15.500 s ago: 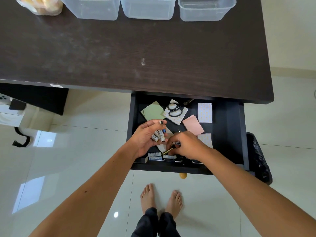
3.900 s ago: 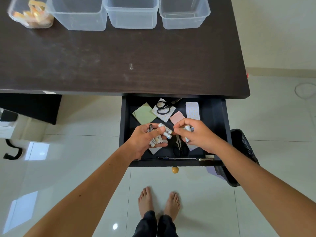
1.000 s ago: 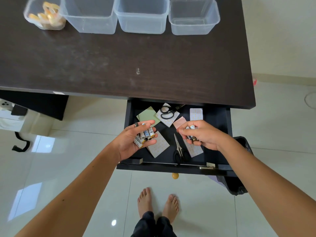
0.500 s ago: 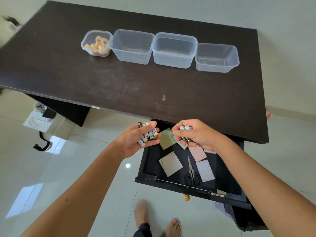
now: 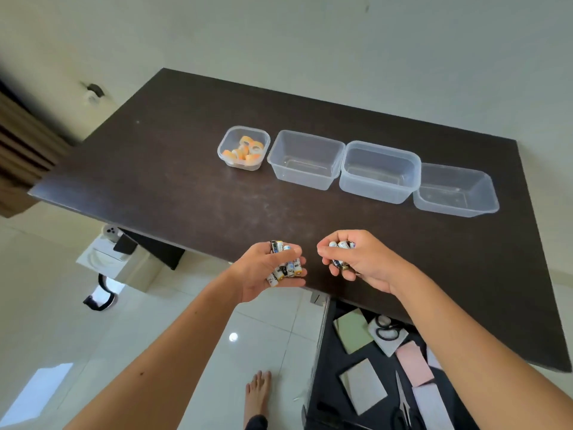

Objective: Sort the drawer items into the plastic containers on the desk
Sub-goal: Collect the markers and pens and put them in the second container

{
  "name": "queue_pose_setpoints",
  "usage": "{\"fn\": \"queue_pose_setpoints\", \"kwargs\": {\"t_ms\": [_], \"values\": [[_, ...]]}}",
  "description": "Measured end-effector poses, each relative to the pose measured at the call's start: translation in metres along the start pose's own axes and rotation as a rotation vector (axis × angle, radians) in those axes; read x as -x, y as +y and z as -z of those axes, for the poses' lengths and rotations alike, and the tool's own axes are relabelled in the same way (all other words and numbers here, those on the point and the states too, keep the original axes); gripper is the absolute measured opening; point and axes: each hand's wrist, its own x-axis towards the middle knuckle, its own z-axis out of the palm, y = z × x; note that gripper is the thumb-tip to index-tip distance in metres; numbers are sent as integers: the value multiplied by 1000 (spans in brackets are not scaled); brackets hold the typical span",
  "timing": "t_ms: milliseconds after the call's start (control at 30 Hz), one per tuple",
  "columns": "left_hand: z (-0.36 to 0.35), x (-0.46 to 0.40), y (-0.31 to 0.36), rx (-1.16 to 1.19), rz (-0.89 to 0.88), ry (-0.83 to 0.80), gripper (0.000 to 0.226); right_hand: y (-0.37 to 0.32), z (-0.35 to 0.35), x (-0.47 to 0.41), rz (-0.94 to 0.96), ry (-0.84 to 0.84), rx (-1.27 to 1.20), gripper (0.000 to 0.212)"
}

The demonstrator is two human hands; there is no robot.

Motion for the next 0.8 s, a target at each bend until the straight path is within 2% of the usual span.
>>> {"fn": "queue_pose_setpoints", "kwargs": {"t_ms": [267, 467, 567, 667, 800], "values": [[18, -69, 111, -95, -5, -31, 22, -87, 17, -77, 11, 183, -46, 15], [14, -128, 184, -150, -42, -15, 17, -128, 38, -134, -7, 253, -110, 27], [10, -152, 203, -197, -21, -9, 16, -137, 42, -155, -40, 298, -144, 26], [7, -173, 208, -257, 2, 3, 27, -141, 46, -171, -79, 318, -310, 26], [6, -189, 206, -199, 60, 18, 29, -140, 54, -180, -118, 282, -490, 27]]}}
